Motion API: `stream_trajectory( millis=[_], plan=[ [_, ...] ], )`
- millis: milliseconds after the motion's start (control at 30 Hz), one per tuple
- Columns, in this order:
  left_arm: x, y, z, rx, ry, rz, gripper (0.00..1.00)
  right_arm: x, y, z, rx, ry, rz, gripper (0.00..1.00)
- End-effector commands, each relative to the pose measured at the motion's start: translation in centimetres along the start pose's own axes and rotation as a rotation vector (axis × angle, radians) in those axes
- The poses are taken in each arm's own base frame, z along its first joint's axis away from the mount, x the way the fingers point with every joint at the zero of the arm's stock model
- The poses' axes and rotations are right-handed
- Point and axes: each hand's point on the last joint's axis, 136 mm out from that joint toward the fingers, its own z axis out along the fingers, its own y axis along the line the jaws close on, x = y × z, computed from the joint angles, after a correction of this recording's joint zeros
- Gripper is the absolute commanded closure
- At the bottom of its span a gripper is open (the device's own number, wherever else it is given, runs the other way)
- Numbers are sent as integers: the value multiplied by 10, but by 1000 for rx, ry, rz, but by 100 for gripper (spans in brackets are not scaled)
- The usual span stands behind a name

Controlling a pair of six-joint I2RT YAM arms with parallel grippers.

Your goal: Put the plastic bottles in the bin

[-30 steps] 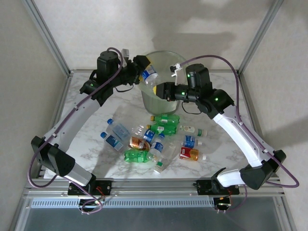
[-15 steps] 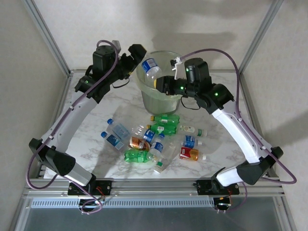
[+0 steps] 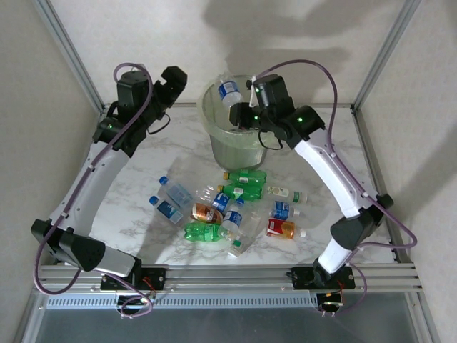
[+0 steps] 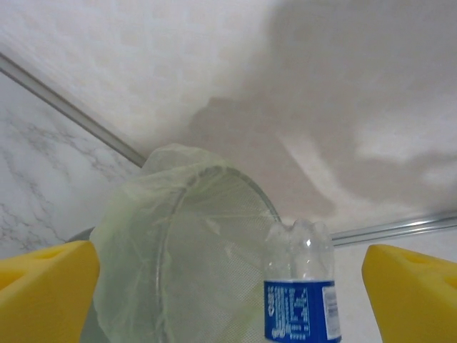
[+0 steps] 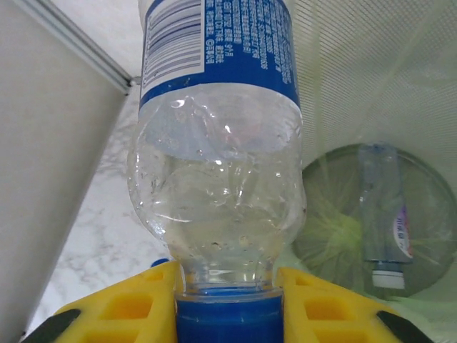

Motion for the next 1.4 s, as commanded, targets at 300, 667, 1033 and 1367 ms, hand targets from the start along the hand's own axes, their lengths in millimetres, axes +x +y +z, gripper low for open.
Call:
stream_trajectory(
  millis=[300,667,1033,1367],
  plan=[
    [23,45,-32,-125,2,78,7,-33,-22,-8,138,-67,31,27],
    [42,57,-40,-66,92,200,8,0,-77,-75,400,-73,194,19],
    [74,95,-41,-92,178,201,12,68,-126,-122,566,-18,339,21],
    [95,114,-31,-113,252,201,15,185,-160,-128,638,132,574,29]
  ],
)
